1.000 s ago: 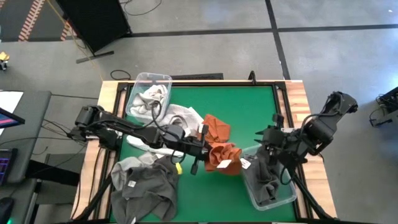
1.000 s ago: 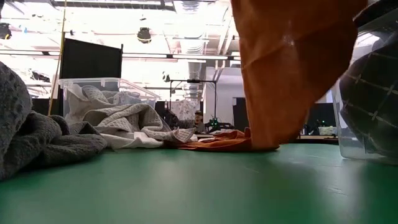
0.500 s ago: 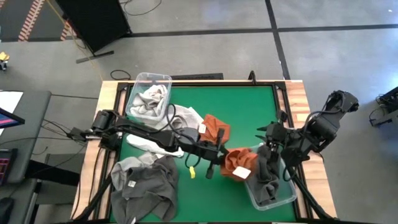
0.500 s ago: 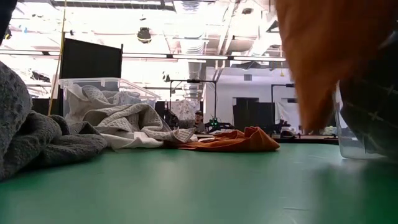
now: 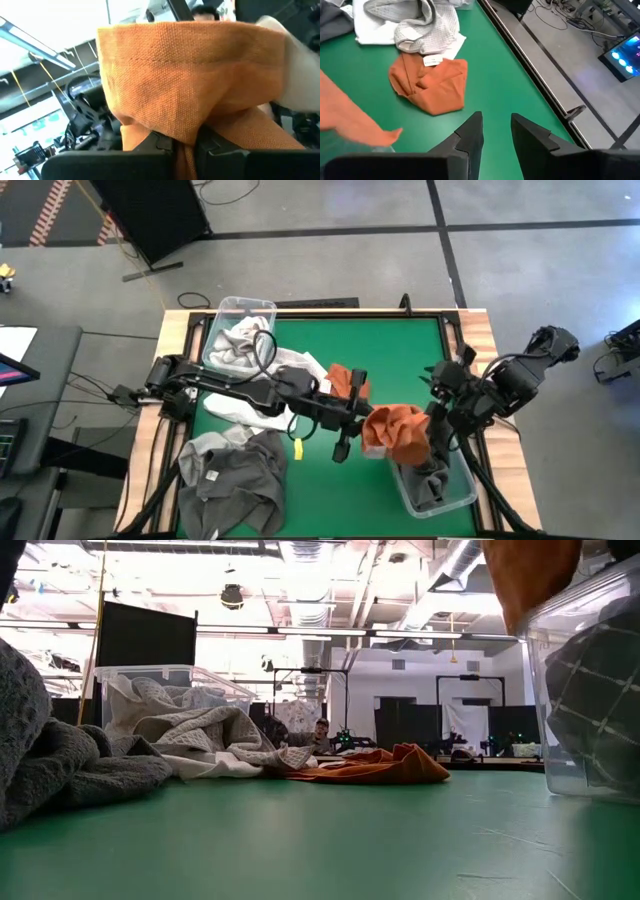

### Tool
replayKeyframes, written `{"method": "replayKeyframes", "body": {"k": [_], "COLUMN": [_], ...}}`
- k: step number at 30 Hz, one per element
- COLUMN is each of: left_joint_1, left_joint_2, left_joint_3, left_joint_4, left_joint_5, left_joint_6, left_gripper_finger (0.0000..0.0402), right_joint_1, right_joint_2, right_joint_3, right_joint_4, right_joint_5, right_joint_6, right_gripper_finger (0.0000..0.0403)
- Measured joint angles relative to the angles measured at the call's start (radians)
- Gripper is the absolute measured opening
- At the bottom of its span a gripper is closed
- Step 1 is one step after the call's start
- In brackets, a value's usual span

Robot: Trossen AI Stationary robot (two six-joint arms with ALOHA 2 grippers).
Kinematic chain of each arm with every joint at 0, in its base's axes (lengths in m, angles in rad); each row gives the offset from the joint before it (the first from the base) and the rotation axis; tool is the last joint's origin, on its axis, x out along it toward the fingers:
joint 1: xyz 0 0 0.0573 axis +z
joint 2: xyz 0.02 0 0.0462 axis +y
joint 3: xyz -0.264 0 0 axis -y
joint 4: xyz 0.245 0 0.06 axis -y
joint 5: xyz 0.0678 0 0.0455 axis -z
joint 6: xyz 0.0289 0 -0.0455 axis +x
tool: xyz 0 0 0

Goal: Sort towels by color in basket
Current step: Put the left orange towel into the bottom transparent bin

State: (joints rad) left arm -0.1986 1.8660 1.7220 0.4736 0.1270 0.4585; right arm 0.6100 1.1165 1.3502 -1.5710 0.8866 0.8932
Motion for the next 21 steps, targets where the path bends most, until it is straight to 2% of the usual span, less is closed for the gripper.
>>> {"method": "replayKeyframes", "body": {"k": [8, 11, 17, 21], "left_joint_1": [0.015, 0.023, 0.028, 0.026], "left_joint_2": [0.004, 0.051, 0.174, 0.239], "left_joint_3": [-0.011, -0.017, -0.015, -0.014], "left_joint_4": [-0.009, -0.013, 0.150, 0.176], "left_joint_5": [0.025, 0.029, 0.081, 0.105], "left_joint_6": [-0.024, -0.064, -0.125, -0.147], "left_gripper_finger": [0.0012, 0.0012, 0.0012, 0.0012], "right_joint_1": [-0.048, -0.051, -0.051, -0.047], "right_joint_2": [0.001, 0.000, 0.000, 0.000], "right_joint_3": [0.000, 0.000, 0.000, 0.000], "right_joint_4": [0.000, 0.000, 0.000, 0.000], "right_joint_5": [0.003, 0.002, -0.001, -0.036], "right_joint_6": [0.010, 0.022, 0.055, 0.075], "right_gripper_finger": [0.0131, 0.0131, 0.0131, 0.0131]}}
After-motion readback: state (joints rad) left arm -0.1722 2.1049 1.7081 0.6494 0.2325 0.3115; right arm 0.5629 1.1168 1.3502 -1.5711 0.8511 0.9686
